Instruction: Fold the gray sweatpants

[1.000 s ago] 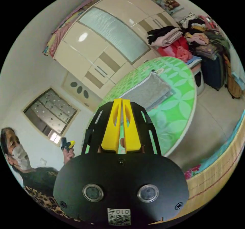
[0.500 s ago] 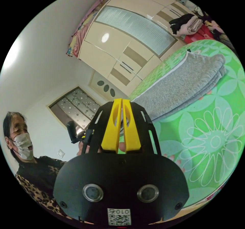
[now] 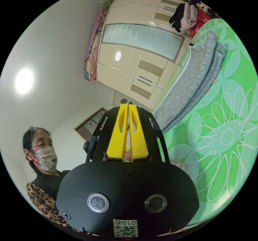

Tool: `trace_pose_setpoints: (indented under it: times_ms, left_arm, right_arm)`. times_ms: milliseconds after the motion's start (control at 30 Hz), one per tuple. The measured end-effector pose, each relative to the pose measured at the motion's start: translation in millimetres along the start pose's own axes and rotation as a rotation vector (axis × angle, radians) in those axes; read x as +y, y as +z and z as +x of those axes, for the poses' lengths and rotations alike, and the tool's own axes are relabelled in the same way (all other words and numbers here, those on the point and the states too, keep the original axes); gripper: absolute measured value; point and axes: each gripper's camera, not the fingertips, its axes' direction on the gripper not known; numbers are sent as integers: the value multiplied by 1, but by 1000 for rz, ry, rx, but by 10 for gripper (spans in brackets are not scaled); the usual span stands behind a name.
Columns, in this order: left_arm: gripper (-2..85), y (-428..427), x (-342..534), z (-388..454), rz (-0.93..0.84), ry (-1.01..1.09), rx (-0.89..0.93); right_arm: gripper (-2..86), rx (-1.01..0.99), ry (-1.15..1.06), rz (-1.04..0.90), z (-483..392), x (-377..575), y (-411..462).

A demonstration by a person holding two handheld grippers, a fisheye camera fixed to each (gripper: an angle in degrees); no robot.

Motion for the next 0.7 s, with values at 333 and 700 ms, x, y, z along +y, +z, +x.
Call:
trace_pose_setpoints:
  times_ms: [333, 700]
  left_arm:
    - [98, 15, -7, 13, -108, 102, -39]
    - [81, -34, 26, -87, 57, -104, -18]
  right_arm:
    - [23, -32, 1, 22, 17, -11, -13]
    - [24, -29, 0, 28, 27, -20, -17]
